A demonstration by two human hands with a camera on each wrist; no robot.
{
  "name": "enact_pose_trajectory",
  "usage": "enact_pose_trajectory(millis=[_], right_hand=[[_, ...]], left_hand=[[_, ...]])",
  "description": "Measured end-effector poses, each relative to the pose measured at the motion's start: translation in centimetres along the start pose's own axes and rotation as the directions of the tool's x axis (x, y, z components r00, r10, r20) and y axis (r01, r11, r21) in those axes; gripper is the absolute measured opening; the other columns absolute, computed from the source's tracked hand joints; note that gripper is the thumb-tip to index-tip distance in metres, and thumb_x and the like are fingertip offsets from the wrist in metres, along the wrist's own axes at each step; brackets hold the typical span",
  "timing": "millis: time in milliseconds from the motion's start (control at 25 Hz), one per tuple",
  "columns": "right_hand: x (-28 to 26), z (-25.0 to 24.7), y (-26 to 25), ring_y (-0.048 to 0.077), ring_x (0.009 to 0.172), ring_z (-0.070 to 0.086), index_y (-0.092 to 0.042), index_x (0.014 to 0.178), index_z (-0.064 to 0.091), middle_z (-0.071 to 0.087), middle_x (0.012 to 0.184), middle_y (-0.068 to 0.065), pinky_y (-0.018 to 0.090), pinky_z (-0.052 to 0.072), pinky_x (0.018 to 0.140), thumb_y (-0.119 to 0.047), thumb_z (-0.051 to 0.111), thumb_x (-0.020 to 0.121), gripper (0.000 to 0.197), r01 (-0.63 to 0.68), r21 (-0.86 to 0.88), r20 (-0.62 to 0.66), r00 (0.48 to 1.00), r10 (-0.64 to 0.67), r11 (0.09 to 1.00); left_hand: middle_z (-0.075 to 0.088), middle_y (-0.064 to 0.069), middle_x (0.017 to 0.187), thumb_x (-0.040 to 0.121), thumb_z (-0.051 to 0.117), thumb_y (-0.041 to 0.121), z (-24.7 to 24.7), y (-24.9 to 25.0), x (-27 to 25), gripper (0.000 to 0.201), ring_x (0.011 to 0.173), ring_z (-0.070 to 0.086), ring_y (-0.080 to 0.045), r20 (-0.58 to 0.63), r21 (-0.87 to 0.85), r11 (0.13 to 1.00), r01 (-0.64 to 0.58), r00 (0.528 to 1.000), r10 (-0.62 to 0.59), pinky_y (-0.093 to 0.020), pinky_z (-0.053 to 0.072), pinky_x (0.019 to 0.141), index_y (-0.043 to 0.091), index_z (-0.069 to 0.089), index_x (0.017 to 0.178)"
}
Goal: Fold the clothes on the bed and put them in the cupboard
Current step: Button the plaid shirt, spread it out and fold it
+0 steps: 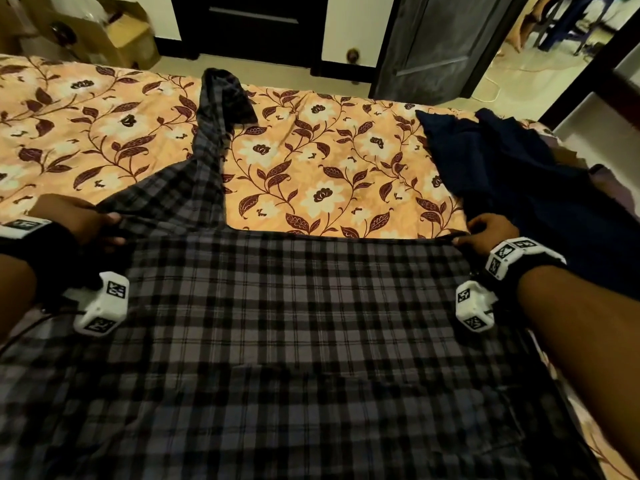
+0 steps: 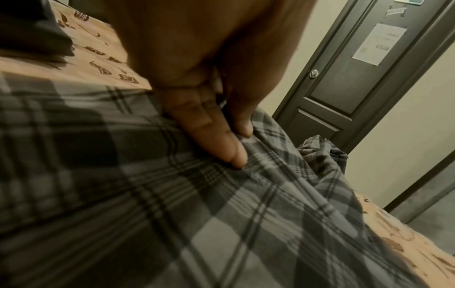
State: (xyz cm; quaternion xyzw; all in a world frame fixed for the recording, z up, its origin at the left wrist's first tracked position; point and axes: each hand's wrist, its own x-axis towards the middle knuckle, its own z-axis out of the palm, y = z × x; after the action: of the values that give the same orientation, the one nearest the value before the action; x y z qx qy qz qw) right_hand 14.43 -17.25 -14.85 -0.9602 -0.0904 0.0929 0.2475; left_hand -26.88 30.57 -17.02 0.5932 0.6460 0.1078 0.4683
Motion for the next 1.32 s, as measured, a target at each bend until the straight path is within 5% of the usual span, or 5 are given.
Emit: enact_pose_trajectory(millis=[160, 360, 560, 920, 1320], right_hand=[[-0.9, -1.9, 0.0, 0.024, 0.062, 0.062, -0.008, 0.101, 0.060, 0.063, 0.080, 0.013, 0.031, 0.052, 0.061, -0.013, 0.083, 0.072, 0.038, -0.067, 0.160, 0.008, 0.998, 0.067, 0.985], [-6.5, -8.0, 0.6, 0.012, 0.043, 0.063, -0.005, 0.078, 0.053, 0.057, 0.074, 0.018, 0.022, 0.055, 0.046, 0.012, 0.064, 0.082, 0.020, -0.124, 0.619, 0.103, 0.992, 0.077, 0.776], [-15.0, -11.0, 5.4, 0.013, 0.044, 0.064, -0.005, 0.083, 0.055, 0.065, 0.058, 0.010, 0.021, 0.054, 0.045, 0.013, 0.059, 0.085, 0.018, -0.210, 0.701, 0.179, 0.977, 0.117, 0.681], [-19.1, -8.4, 13.1, 0.031, 0.069, 0.058, -0.002, 0.100, 0.058, 0.059, 0.084, 0.021, 0.031, 0.054, 0.042, 0.023, 0.061, 0.075, 0.035, -0.301, 0.419, 0.254, 0.945, 0.208, 0.857], [-20.2, -8.4, 6.5, 0.036, 0.100, 0.060, -0.013, 0.107, 0.067, 0.065, 0.111, 0.018, 0.035, 0.046, 0.081, -0.015, 0.062, 0.087, 0.021, 0.215, -0.366, 0.227, 0.964, -0.138, 0.906]], left_hand=[[0.065, -0.016, 0.102, 0.102, 0.048, 0.011, 0.6, 1.5, -2.7, 0.025, 0.079, 0.065, -0.029, 0.086, -0.219, 0.976, 0.019, 0.996, 0.000, -0.030, 0.056, 0.058, 0.011, 0.049, 0.126], [0.073, -0.007, 0.090, 0.096, 0.059, 0.017, -4.6, 0.9, -8.4, 0.007, 0.060, 0.071, -0.012, 0.086, -0.402, 0.913, -0.076, 0.989, 0.120, -0.033, 0.054, 0.082, 0.015, 0.056, 0.089], [0.073, -0.005, 0.071, 0.095, 0.059, 0.010, -8.1, -5.5, -16.9, 0.009, 0.055, 0.070, -0.012, 0.112, -0.382, 0.917, -0.116, 0.979, 0.171, -0.022, 0.057, 0.050, 0.004, 0.060, 0.101], [0.065, -0.003, 0.054, 0.089, 0.057, -0.013, -8.4, -14.0, -23.1, 0.020, 0.040, 0.061, -0.004, -0.014, -0.346, 0.937, -0.056, 0.998, 0.055, -0.016, 0.051, 0.041, 0.006, 0.057, 0.091], [0.067, -0.005, 0.089, 0.096, 0.057, 0.009, -9.2, -14.2, -25.3, 0.012, 0.049, 0.068, -0.017, -0.048, -0.469, 0.872, -0.139, 0.990, 0.132, -0.023, 0.053, 0.043, 0.021, 0.057, 0.092]])
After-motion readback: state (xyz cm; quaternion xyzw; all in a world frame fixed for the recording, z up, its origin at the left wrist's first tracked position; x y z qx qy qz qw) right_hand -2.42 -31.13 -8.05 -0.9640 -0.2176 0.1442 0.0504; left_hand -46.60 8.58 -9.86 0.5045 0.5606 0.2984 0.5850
